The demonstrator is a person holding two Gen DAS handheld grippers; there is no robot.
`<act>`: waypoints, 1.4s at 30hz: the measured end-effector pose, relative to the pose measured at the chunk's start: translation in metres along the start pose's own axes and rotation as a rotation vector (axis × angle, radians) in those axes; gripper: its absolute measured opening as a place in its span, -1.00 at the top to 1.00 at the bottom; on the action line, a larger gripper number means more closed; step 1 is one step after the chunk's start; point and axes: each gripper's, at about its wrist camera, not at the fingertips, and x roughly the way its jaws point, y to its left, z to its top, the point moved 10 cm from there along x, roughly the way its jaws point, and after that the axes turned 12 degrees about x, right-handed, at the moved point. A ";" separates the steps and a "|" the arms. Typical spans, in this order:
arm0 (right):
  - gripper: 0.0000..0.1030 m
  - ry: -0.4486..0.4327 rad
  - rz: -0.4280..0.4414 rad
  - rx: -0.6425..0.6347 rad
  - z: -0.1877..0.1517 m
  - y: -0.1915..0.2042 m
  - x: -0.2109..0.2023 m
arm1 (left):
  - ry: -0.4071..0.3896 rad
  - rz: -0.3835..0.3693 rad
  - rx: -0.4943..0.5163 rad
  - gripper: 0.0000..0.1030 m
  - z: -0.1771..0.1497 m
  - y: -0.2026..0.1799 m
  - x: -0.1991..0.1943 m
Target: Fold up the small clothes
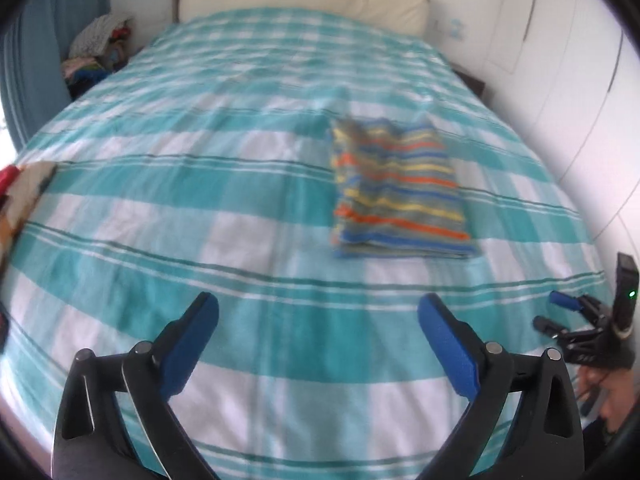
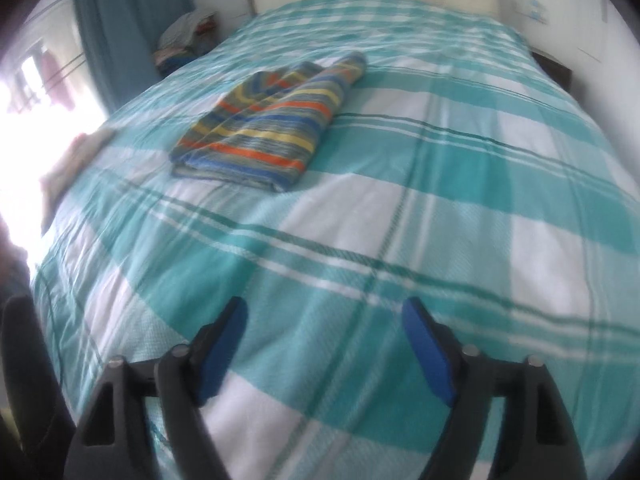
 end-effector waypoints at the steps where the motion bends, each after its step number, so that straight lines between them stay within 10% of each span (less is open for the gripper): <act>1: -0.68 -0.006 -0.013 0.020 -0.003 -0.003 0.001 | 0.002 -0.014 -0.003 -0.95 -0.003 -0.011 0.009; 6: -0.71 -0.104 -0.079 0.048 -0.013 -0.010 0.017 | 0.001 -0.083 -0.063 -0.93 -0.022 -0.062 0.074; 10: -0.84 -0.141 -0.111 0.003 -0.015 -0.006 0.022 | 0.013 0.017 -0.022 -0.95 -0.042 -0.071 0.104; 42: -0.98 -0.133 -0.124 -0.004 -0.018 -0.006 0.030 | -0.003 0.091 0.031 -0.99 -0.049 -0.075 0.109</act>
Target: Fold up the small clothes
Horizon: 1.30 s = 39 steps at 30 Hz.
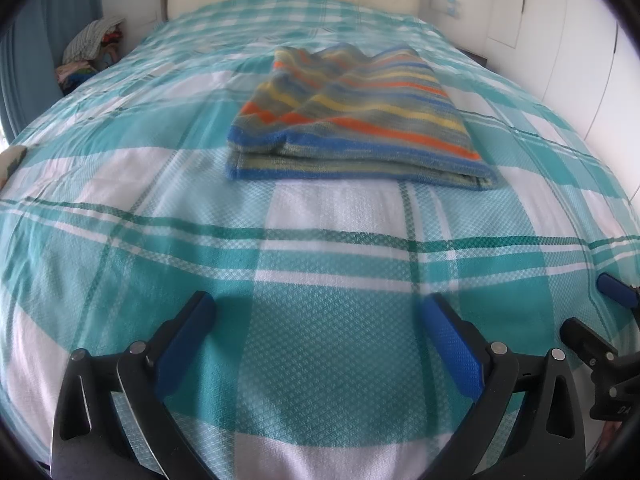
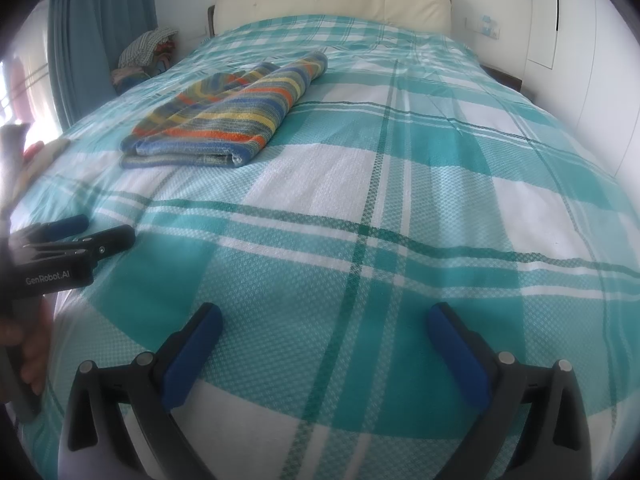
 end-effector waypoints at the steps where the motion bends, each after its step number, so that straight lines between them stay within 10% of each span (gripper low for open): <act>1: -0.98 0.000 0.000 0.000 0.000 0.000 0.000 | 0.000 0.000 0.000 -0.99 0.000 0.000 0.000; 16: -0.98 -0.001 -0.001 0.001 0.000 0.000 0.000 | 0.002 -0.013 -0.006 -0.99 0.000 0.001 -0.001; 25: -0.98 0.053 0.074 0.032 0.007 0.001 -0.011 | -0.050 -0.168 -0.001 -0.98 0.042 0.048 -0.030; 39: -0.86 0.151 0.425 0.335 0.204 0.051 0.124 | 0.052 -0.391 -0.172 -0.97 0.153 0.092 0.101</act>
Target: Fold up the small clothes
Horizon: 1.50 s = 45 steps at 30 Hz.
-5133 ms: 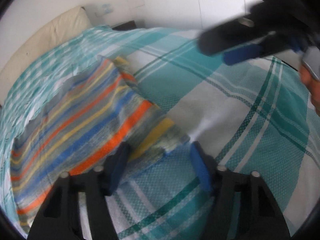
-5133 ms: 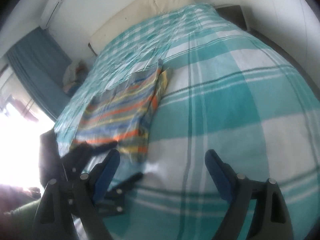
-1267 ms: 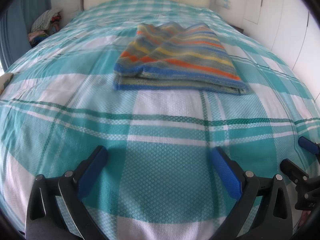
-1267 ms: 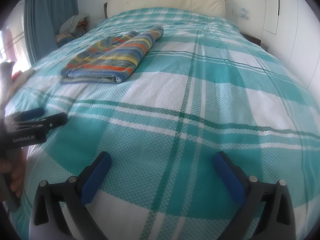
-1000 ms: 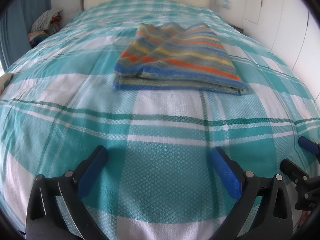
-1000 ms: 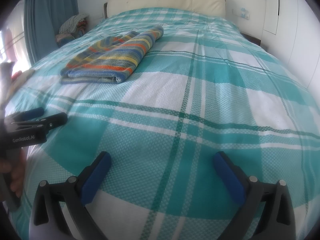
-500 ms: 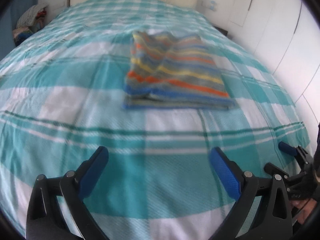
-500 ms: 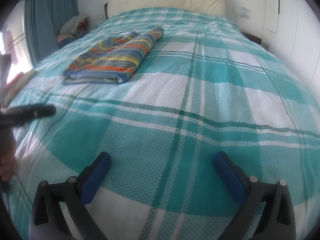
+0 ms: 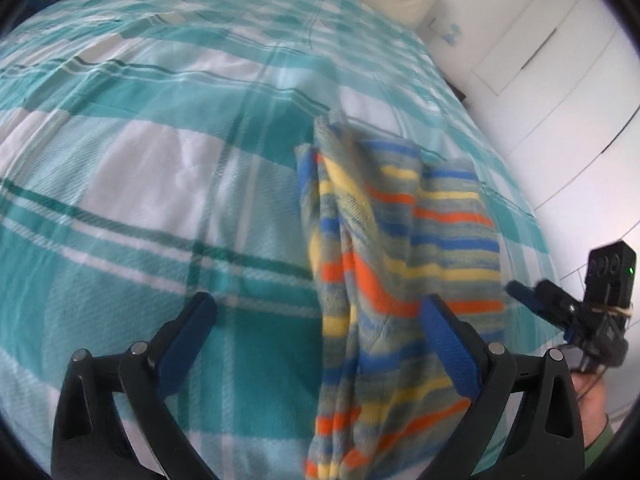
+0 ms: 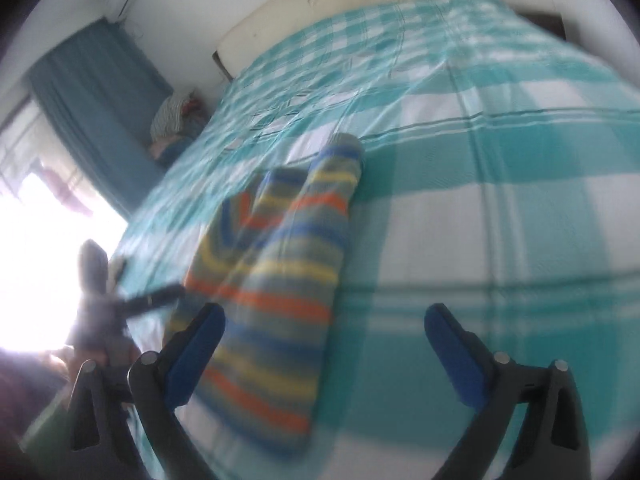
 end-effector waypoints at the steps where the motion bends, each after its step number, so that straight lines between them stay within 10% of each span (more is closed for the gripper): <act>1: -0.82 0.024 0.014 0.043 0.006 -0.001 0.019 | 0.009 -0.002 0.009 -0.95 0.003 -0.003 0.006; 3: -0.53 0.035 0.022 0.051 0.007 0.006 0.042 | 0.041 0.002 0.038 -0.68 0.005 -0.010 0.019; 4: -0.32 0.057 0.015 -0.003 0.000 0.016 0.053 | 0.066 0.033 0.073 -0.01 0.004 -0.013 0.026; 5: 0.31 0.080 -0.045 -0.083 -0.009 0.024 0.064 | 0.087 0.056 0.105 0.32 0.003 -0.015 0.034; 6: 0.39 0.058 -0.153 -0.199 -0.017 0.031 0.069 | 0.100 0.041 0.112 0.61 0.001 -0.022 0.038; 10: 0.50 -0.086 -0.317 -0.475 -0.031 0.071 0.049 | 0.032 0.096 0.132 0.69 0.003 -0.029 0.019; 19: 0.51 -0.250 -0.143 -0.535 -0.039 0.150 -0.040 | -0.159 0.096 0.225 0.69 0.023 -0.065 -0.096; 23: 0.45 -0.238 -0.137 -0.490 -0.024 0.148 -0.054 | -0.117 0.089 0.225 0.42 0.036 -0.071 -0.092; 25: -0.13 -0.198 -0.229 -0.442 -0.008 0.116 -0.042 | -0.047 0.190 0.243 -0.52 0.028 -0.057 -0.065; 26: -0.66 -0.202 -0.297 -0.413 -0.003 0.094 -0.043 | -0.031 0.283 0.249 -0.56 0.021 -0.046 -0.058; 27: -0.72 -0.198 -0.335 -0.390 -0.003 0.075 -0.050 | -0.017 0.362 0.253 -0.56 0.011 -0.036 -0.056; 34: -0.82 -0.186 -0.460 -0.466 -0.068 0.023 -0.122 | -0.162 0.542 0.309 -0.96 -0.053 -0.054 -0.128; 45: -0.98 -0.252 -0.305 -0.406 -0.152 0.087 -0.231 | -0.223 0.641 0.268 -0.99 -0.111 -0.133 -0.243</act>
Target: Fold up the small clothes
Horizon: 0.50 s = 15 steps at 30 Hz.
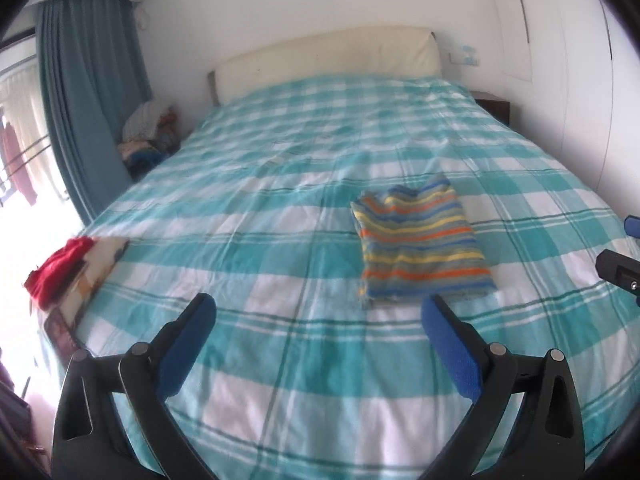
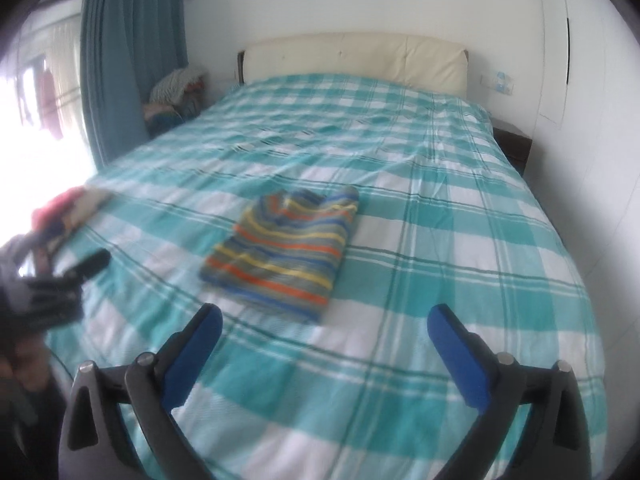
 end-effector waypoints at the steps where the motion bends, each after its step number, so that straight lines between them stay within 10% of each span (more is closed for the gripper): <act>1: -0.98 0.011 0.003 0.006 -0.007 0.005 -0.008 | 0.010 -0.022 -0.008 -0.99 -0.004 -0.004 -0.007; 15: -0.99 0.057 -0.020 0.005 -0.052 0.028 -0.073 | 0.015 -0.080 -0.062 -0.99 -0.028 -0.015 -0.066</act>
